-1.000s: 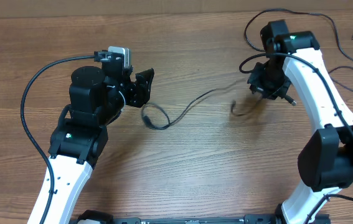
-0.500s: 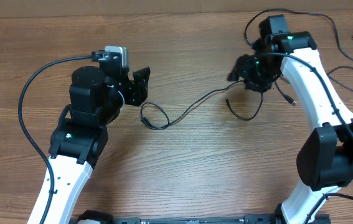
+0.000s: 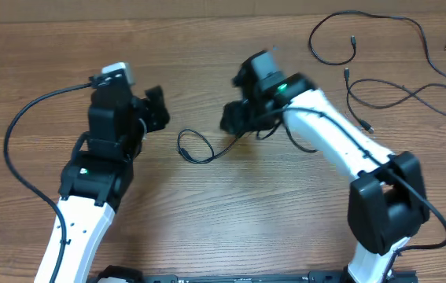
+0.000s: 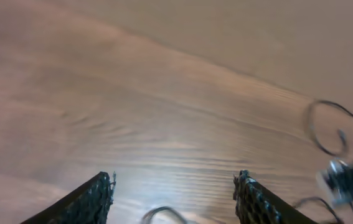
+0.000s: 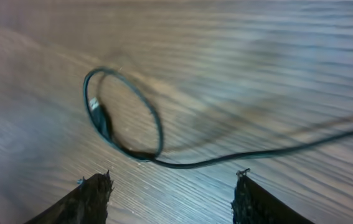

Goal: Untangle cables

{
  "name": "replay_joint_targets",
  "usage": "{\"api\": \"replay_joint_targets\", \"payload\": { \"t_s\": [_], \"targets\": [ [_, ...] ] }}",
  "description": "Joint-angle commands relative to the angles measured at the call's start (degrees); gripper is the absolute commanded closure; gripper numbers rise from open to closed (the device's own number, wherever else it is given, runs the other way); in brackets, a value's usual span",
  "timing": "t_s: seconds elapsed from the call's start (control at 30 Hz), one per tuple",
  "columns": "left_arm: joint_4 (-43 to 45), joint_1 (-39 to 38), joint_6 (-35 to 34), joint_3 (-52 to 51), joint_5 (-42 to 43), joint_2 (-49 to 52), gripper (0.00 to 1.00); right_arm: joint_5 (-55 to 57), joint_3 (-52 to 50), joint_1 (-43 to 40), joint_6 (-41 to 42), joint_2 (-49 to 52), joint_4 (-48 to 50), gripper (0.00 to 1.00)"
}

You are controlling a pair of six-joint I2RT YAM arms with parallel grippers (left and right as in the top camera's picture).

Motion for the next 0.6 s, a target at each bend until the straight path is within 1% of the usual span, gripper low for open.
{"api": "replay_joint_targets", "payload": {
  "t_s": [0.0, 0.1, 0.23, 0.4, 0.5, 0.57],
  "targets": [
    [-1.62, 4.87, -4.94, 1.01, 1.46, 0.20, 0.35, 3.30, -2.21, 2.78, -1.01, 0.81, 2.62, 0.39],
    [-3.23, 8.28, -4.90, 1.01, 6.54, 0.20, 0.35, 3.30, -3.80, 5.27, -2.08, 1.05, 5.92, 0.53],
    [-5.70, 11.08, -4.87, 1.01, 7.87, 0.20, 0.35, 3.28, -6.54, 8.98, -5.16, 1.68, 11.28, 0.53],
    [-7.58, 11.21, -4.87, 1.01, 7.76, 0.20, 0.31, 3.30, -7.08, 13.22, -11.80, 4.90, 13.79, 0.54],
    [-8.04, 11.21, -4.87, 1.01, 7.78, 0.22, 0.30, 3.34, -7.08, 15.34, -17.07, 7.06, 15.06, 0.54],
    [-8.26, 11.21, -4.87, 1.01, 7.78, 0.20, 0.30, 3.52, -7.08, 16.24, -19.80, 8.22, 15.37, 0.57]
  ]
}}
